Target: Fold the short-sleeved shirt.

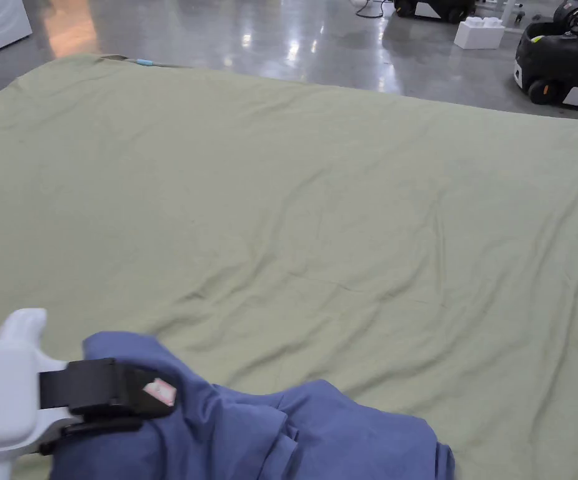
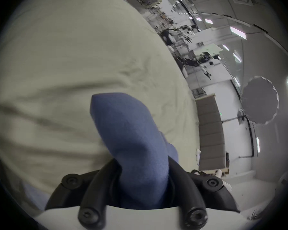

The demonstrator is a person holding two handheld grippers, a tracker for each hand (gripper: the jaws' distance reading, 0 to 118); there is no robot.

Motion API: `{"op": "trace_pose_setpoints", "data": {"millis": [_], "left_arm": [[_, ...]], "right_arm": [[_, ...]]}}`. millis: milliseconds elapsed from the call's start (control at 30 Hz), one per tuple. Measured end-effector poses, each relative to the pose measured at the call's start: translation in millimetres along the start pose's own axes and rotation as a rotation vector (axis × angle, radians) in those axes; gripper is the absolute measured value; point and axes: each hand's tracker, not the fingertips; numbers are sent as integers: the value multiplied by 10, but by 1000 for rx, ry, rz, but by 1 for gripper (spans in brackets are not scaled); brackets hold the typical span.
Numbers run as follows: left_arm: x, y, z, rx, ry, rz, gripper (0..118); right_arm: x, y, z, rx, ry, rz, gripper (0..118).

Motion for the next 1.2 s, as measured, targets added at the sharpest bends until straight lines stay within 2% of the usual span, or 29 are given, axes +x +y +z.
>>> {"op": "trace_pose_setpoints", "data": {"millis": [133,267,333,433,467,533,567,600,700,767,833,867,900,933,1000,1133,1200], "left_arm": [[491,-95,-492,-97,-51,-136,16],[852,-262,-1034,-135,144,-342,16],[1008,-390,-1214,-154,193,-458,16],[1116,-502,-1345,-174,136,-441,17],[1136,-520,-1373,-182,97,-419,21],[1163,-553,-1428,-217,5,-352,57],[973,-472,-1256,-315,555,-492,77],[981,-509,-1326,-337,447,-441,83],[1047,-557,-1373,-404,396,-443,82],[1076,-553,-1345,-455,386,-445,79],[1064,-537,-1200,-421,375,-475,77],[1064,-513,-1095,-387,388,-525,68],[1074,-492,-1009,-349,435,-555,24],[1054,-468,-926,-281,504,-572,0],[1029,-424,-909,-298,569,-614,0],[797,-565,-1260,-403,519,-468,0],[681,-702,-1537,-451,539,-410,0]], "right_arm": [[19,-11,19,0,12,0,3],[99,-19,70,16,3,-20,3],[151,-25,92,19,-8,-32,3],[225,-33,99,19,-23,-47,3],[245,-34,95,18,-24,-53,3],[270,-35,77,15,-27,-62,3],[275,-37,69,13,-27,-64,3],[276,-40,65,12,-25,-65,3],[271,-45,55,7,-14,-64,3],[269,-42,52,4,-11,-63,3],[267,-42,51,7,-10,-59,3],[267,-42,55,8,-9,-57,3],[268,-43,59,9,-7,-56,3],[270,-48,60,9,-6,-56,3],[274,-58,54,6,-4,-53,3],[293,-86,3,-8,-7,-58,3],[291,-104,3,-10,-2,-66,3]]}}
